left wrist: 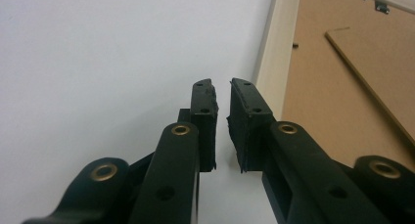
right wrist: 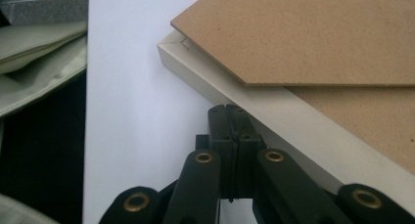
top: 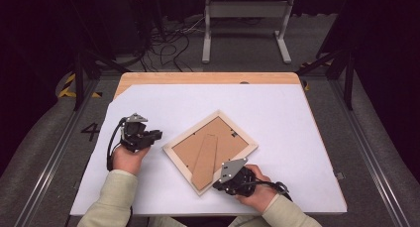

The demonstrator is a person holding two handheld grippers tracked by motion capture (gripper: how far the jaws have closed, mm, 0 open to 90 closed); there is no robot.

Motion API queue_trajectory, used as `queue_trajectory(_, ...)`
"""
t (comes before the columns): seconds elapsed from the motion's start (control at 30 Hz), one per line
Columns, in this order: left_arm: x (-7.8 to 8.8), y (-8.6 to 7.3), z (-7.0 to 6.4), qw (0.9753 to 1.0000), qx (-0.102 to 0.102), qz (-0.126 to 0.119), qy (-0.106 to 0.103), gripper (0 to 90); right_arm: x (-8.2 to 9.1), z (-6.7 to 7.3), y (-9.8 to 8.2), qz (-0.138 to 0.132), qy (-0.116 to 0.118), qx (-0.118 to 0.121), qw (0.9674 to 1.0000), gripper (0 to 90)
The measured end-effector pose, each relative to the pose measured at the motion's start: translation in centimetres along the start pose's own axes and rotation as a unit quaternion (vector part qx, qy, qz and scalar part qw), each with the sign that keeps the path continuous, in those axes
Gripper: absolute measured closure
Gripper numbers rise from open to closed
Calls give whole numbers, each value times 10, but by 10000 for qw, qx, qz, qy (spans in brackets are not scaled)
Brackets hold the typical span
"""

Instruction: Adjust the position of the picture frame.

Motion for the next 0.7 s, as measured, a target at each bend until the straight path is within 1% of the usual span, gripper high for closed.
queue_trajectory(0.07, 3, -7, 5, 10000, 68, 38, 35, 802, -5, -2, 5, -58, 20, 10, 10000, 900)
queue_trajectory(0.1, 5, -11, 7, 9999, 145, 58, 26, 802, -7, -4, 7, -79, 20, 5, 10000, 900)
queue_trajectory(0.13, 6, -14, 9, 9997, 220, 77, 60, 802, -9, -6, 9, -84, 3, -1, 10000, 900)
queue_trajectory(0.2, 9, -20, 12, 9995, 292, 107, 70, 804, -12, -9, 13, -88, -95, -2, 9999, 900)
queue_trajectory(0.3, 12, -26, 15, 9993, 330, 129, 111, 805, -18, -14, 19, -81, -223, -8, 9997, 900)
queue_trajectory(0.33, 12, -27, 14, 9993, 331, 141, 95, 806, -20, -16, 21, -103, -259, -12, 9996, 900)
queue_trajectory(0.43, 11, -30, 12, 9992, 323, 203, 75, 805, -22, -18, 24, -134, -278, -40, 9995, 900)
queue_trajectory(0.5, 7, -31, 10, 9992, 319, 258, 39, 808, -21, -19, 23, -114, -272, -48, 9996, 890)
queue_trajectory(0.57, 2, -32, 8, 9989, 328, 330, 58, 831, -18, -19, 22, -105, -186, -69, 9997, 881)
queue_trajectory(0.6, -1, -32, 7, 9988, 320, 375, 73, 848, -15, -19, 21, -120, -208, -45, 9997, 887)
queue_trajectory(0.63, -4, -33, 6, 9986, 260, 451, 101, 861, -11, -20, 21, -135, -227, -60, 9996, 892)
queue_trajectory(0.67, -8, -33, 4, 9983, 268, 492, 132, 880, -6, -21, 20, -174, -249, -91, 9995, 897)
queue_trajectory(0.7, -10, -33, 4, 9981, 213, 545, 178, 889, -1, -23, 19, -211, -279, -112, 9993, 900)
Point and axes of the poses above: each handheld gripper's, and its own axes: x roughly backward along the jaws, y roughly out of its top, z roughly to its left, the point moved 7 cm from there along -x, roughly forward along the jaws, and after that the axes turned 2 degrees about y, right-handed, at the moved point
